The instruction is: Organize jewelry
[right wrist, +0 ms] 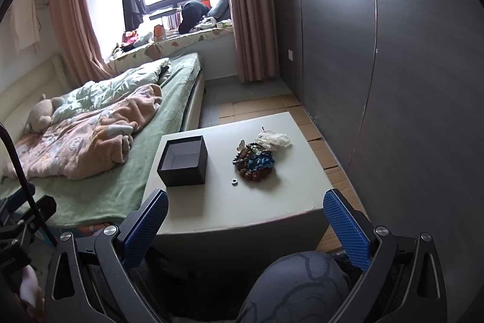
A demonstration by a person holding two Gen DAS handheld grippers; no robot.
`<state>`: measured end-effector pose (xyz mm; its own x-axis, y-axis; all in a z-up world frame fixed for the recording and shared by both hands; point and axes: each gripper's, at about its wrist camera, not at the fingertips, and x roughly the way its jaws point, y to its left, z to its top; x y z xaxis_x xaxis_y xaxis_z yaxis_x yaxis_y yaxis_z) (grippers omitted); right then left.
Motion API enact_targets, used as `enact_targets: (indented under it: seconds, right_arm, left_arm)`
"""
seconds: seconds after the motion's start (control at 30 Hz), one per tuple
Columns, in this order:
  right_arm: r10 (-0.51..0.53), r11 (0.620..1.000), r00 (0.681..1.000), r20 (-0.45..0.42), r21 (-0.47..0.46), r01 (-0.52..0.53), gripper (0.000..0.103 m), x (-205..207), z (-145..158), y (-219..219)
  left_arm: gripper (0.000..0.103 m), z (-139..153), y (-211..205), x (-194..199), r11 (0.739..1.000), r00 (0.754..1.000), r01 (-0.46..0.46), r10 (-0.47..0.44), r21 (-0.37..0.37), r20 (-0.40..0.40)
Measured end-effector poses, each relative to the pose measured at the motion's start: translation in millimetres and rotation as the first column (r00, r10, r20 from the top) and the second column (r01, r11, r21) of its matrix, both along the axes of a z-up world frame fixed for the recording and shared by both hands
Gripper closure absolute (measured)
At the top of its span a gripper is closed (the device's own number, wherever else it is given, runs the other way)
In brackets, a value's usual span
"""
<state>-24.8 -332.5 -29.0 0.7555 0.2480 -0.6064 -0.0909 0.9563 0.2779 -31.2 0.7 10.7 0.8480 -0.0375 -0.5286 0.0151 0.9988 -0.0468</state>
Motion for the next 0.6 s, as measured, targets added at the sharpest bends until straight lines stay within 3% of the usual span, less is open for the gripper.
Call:
enact_targets:
  seconds: [0.6]
  right_arm:
    - [0.001,0.999,1.0,-0.018,-0.039,-0.002,0.0,-4.6,0.8,7.1]
  left_arm:
    - [0.001,5.7,1.5,-3.2,1.0,1.0,-0.001,0.001,0.001,0.003]
